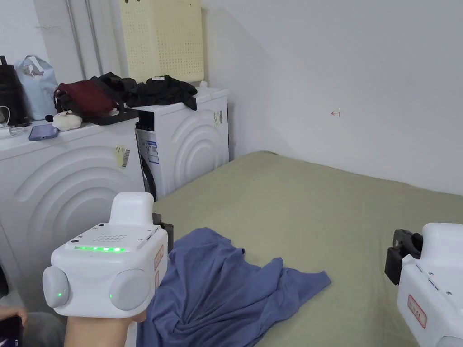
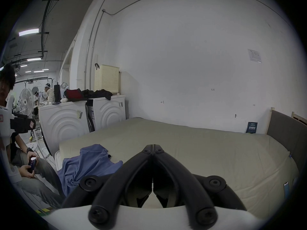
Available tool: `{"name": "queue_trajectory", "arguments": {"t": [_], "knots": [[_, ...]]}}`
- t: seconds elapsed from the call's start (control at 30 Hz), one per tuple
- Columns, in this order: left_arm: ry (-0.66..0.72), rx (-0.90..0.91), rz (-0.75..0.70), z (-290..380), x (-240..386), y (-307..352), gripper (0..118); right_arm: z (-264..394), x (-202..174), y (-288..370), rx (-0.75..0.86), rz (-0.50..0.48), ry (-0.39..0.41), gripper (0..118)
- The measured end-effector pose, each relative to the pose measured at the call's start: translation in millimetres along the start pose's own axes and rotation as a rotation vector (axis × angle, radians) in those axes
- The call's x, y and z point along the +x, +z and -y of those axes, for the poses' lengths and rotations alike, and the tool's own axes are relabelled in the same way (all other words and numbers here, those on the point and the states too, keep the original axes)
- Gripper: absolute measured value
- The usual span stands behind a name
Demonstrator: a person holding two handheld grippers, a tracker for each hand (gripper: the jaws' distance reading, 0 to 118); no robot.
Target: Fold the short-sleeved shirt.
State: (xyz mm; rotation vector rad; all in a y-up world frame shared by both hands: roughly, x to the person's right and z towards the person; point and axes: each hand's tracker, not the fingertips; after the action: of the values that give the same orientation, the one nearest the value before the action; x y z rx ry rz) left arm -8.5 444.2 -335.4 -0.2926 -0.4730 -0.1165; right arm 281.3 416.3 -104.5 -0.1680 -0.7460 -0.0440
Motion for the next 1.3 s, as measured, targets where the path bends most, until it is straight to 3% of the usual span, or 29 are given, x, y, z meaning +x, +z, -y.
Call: {"name": "queue_trajectory", "arguments": {"t": [0.3, 0.6, 0.67, 0.7, 0.73, 0.8, 0.9, 0.97, 1.13, 1.2, 1.23, 1.27, 1.3], "knots": [[-0.052, -0.152, 0.039, 32.5, 14.5, -68.9, 0, 23.6, -4.1, -15.5, -0.073, -0.014, -0.003, 1], [-0.029, -0.464, 0.151, 106.3, 34.8, -178.6, 0, 57.9, 1.7, -34.3, -0.162, -0.004, -0.028, 1], [-0.038, -0.526, 0.177, 120.4, 40.8, -196.5, 6, 64.2, 2.2, -37.8, -0.178, 0.001, -0.032, 1], [-0.059, -0.565, 0.188, 127.3, 43.6, -205.3, 19, 67.9, 3.5, -38.7, -0.192, -0.002, -0.034, 1], [-0.062, -0.58, 0.186, 132.1, 46.1, -211.2, 43, 71.9, 4.4, -39.3, -0.202, -0.005, -0.034, 1], [-0.061, -0.636, 0.227, 139.3, 48.4, -223.0, 118, 77.9, 3.2, -41.7, -0.22, -0.007, -0.036, 1], [-0.026, -0.773, 0.266, 149.9, 44.2, -211.8, 115, 85.9, 1.7, -43.2, -0.242, -0.012, -0.031, 1], [-0.027, -0.757, 0.256, 157.0, 47.4, -231.2, 116, 89.6, 3.0, -42.7, -0.252, -0.015, -0.028, 1], [-0.154, -0.818, 0.262, 183.9, 73.3, -248.0, 115, 98.2, 6.7, -33.2, -0.283, -0.012, -0.005, 1], [-0.186, -0.765, 0.241, 183.4, 76.7, -244.6, 113, 101.0, 9.4, -25.3, -0.303, -0.009, -0.009, 1], [-0.168, -0.778, 0.247, 180.3, 77.5, -246.0, 107, 102.8, 12.2, -20.3, -0.308, -0.005, -0.013, 1], [-0.137, -0.762, 0.267, 175.4, 76.6, -242.7, 94, 104.5, 15.3, -14.8, -0.315, 0.0, -0.015, 1], [-0.13, -0.719, 0.276, 169.2, 77.7, -237.8, 54, 105.5, 17.1, -8.4, -0.319, 0.008, -0.017, 1]]}}
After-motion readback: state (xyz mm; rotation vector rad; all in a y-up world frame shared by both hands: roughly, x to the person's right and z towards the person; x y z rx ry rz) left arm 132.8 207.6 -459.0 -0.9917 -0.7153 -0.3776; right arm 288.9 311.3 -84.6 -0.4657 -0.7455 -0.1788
